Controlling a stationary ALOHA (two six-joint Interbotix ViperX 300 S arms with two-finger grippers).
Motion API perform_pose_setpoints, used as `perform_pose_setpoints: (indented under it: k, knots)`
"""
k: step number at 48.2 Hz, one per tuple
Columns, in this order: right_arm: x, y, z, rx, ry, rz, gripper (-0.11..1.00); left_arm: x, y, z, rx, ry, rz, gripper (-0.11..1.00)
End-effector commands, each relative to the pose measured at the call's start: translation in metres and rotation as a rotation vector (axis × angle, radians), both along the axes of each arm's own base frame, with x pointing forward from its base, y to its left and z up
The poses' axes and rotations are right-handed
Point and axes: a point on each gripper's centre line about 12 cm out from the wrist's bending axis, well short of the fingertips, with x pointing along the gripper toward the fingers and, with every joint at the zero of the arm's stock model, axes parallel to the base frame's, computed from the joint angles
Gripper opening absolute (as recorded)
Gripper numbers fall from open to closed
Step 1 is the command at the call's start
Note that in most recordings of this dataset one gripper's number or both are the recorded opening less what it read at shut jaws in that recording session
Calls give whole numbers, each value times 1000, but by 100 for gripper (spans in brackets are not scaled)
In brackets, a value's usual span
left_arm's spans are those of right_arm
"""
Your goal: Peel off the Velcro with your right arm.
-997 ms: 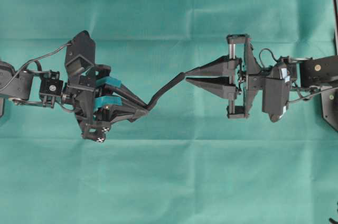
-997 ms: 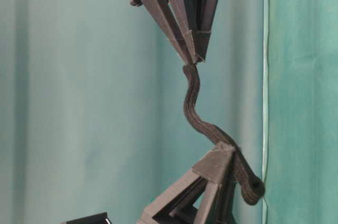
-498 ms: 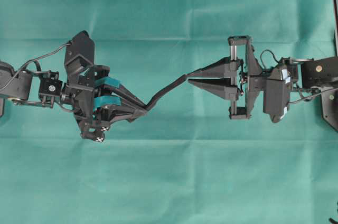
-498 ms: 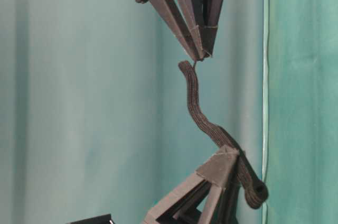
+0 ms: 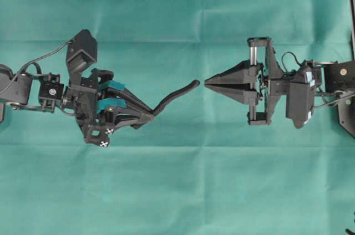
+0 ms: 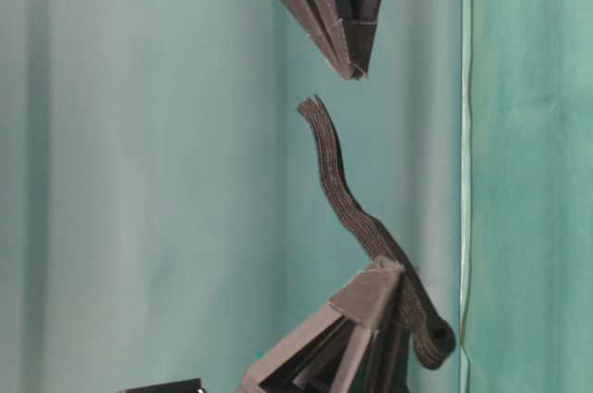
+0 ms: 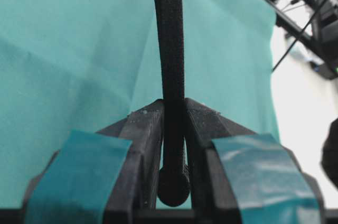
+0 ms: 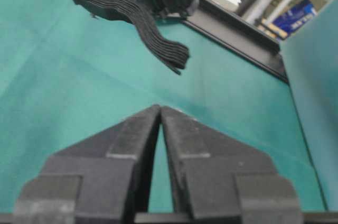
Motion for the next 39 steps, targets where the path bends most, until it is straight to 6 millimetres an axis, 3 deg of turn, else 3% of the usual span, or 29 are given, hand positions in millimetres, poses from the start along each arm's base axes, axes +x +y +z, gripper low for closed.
perform_pose_setpoints:
  k: [1,21,26,34,39]
  knots:
    - [2,0,11,4,-43,-1,-5,0,0,10,-34,-31,7,10]
    - [4,0,15,-35,-58,4,-4,0,0,13,-231,-23,48,10]
    - [6,0,15,-56,-60,6,2,1,-1,13,-257,-23,51,10]
    - [10,-1,11,-64,-47,2,23,2,-4,18,-296,-40,47,10]
    - [13,-2,9,-66,-41,0,23,3,-6,19,-313,-45,45,10]
